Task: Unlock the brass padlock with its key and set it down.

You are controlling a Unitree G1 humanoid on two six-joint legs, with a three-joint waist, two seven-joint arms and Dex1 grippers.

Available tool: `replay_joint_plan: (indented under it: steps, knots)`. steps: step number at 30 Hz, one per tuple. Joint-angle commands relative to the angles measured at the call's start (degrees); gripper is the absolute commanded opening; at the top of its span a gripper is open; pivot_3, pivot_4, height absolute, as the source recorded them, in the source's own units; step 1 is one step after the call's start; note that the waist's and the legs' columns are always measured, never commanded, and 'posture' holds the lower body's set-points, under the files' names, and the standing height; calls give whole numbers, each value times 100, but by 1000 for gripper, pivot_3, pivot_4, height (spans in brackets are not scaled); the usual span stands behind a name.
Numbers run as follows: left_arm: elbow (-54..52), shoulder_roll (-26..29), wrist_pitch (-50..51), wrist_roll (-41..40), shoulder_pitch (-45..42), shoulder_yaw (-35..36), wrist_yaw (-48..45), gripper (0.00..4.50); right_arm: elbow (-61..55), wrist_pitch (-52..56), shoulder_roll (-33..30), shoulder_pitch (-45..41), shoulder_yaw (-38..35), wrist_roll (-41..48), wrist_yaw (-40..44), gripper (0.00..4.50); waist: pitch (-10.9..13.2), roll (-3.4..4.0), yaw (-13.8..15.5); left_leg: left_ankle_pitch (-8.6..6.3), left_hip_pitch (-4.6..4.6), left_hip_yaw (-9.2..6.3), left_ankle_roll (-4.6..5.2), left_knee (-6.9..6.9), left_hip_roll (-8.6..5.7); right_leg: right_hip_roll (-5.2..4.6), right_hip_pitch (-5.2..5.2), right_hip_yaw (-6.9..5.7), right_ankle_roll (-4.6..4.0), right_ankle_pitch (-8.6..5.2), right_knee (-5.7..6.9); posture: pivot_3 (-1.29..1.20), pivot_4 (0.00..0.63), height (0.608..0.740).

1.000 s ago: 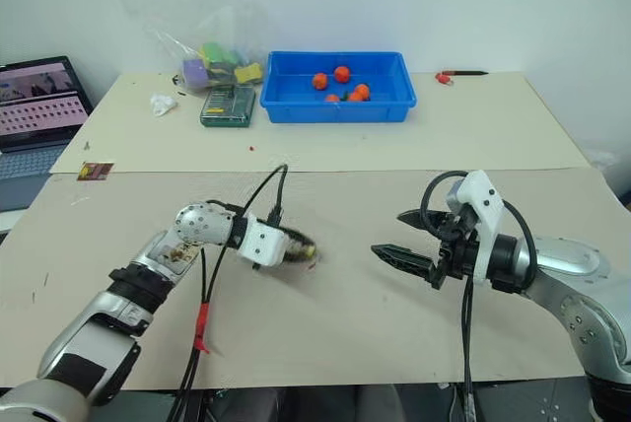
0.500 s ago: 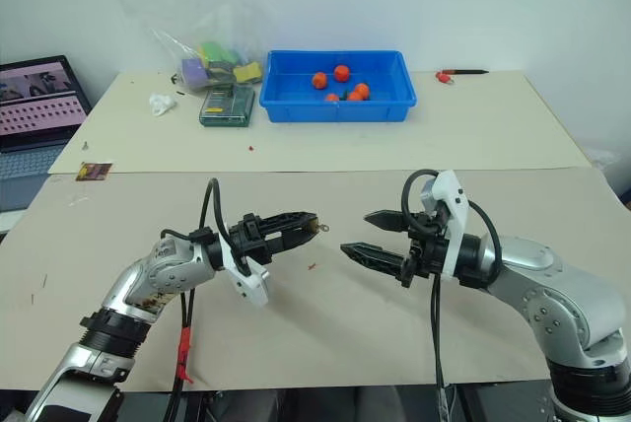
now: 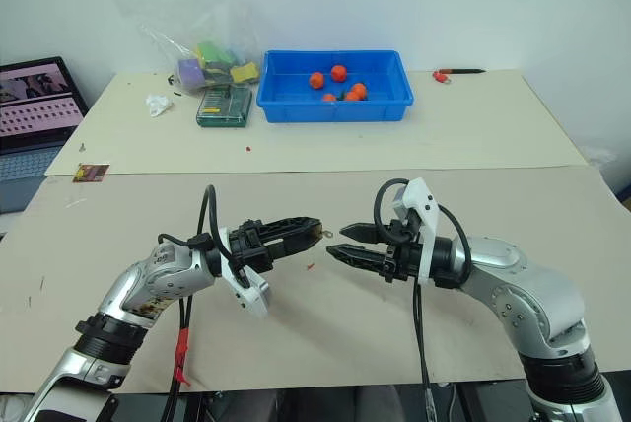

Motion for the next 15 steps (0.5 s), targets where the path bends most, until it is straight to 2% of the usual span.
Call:
replay_joint_plan:
  steps: [1, 9, 12, 15]
  knots:
    - [-185, -14, 63, -58, -51, -43, 108, 820, -77, -144, 4, -122, -210, 76, 59, 2384, 0, 0, 0, 0, 0, 0, 0, 0, 0, 0, 0, 0, 0, 0, 0, 0, 150, 740]
    - [-203, -41, 211, -123, -152, -151, 62, 820, -54, -119, 124, -187, -163, 73, 10, 2384, 0, 0, -1, 0, 0, 0, 0, 0, 0, 0, 0, 0, 1, 0, 0, 0, 150, 740]
    - [-198, -47, 266, -139, -201, -187, 51, 820, -50, -83, 156, -178, -159, 95, 4, 1725, 0, 0, 1, 0, 0, 0, 0, 0, 0, 0, 0, 0, 1, 0, 0, 0, 150, 740]
    - [-213, -39, 312, -165, -235, -199, 41, 820, -48, -37, 152, -156, -141, 109, 26, 604, 0, 0, -2, 0, 0, -1, 0, 0, 0, 0, 0, 0, 1, 0, 0, 0, 150, 740]
